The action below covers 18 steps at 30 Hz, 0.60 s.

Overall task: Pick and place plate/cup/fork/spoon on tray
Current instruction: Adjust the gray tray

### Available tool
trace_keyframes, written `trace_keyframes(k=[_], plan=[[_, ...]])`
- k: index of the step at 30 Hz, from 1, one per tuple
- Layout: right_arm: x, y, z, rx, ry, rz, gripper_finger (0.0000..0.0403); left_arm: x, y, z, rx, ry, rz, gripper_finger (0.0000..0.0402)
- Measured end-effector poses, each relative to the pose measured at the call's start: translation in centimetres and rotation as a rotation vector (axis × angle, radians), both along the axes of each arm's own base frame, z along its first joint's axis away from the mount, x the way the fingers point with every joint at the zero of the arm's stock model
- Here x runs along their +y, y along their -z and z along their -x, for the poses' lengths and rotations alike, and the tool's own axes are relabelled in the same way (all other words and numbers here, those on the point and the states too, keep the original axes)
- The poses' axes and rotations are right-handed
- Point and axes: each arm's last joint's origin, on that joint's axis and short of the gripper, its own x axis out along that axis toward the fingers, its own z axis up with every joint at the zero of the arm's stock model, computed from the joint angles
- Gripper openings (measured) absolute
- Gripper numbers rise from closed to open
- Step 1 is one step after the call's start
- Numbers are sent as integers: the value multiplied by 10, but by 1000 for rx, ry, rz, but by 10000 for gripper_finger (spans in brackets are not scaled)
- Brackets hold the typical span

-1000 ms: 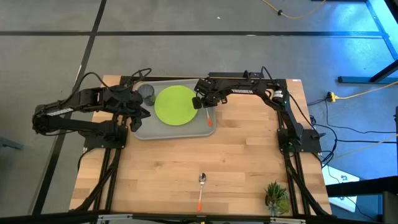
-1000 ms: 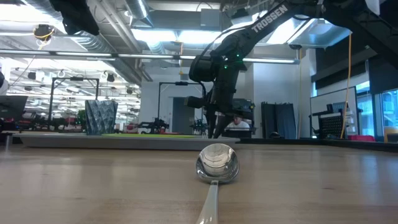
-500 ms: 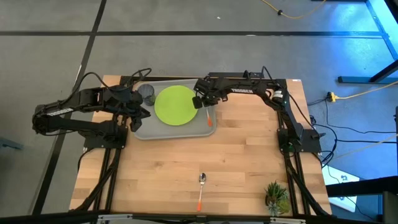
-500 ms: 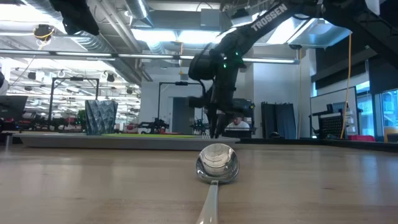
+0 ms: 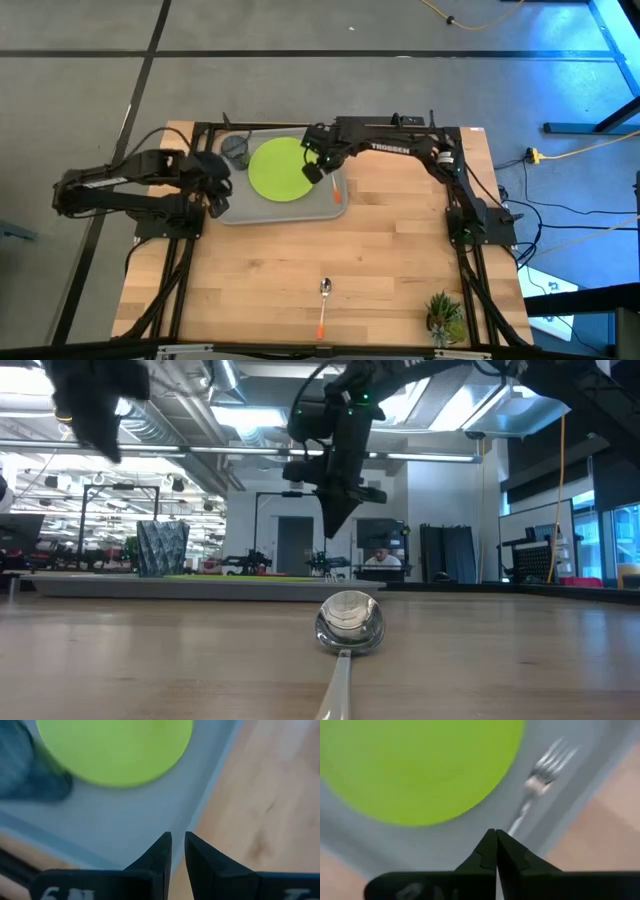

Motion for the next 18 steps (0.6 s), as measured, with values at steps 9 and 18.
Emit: trace_keyframes(k=[9, 18], plan=[[24, 3, -7, 7, -81, 32, 2, 0, 73, -9, 35, -80, 128, 10], [33, 48, 0, 40, -135, -101, 2, 1, 103, -7, 59, -173, 117, 1]])
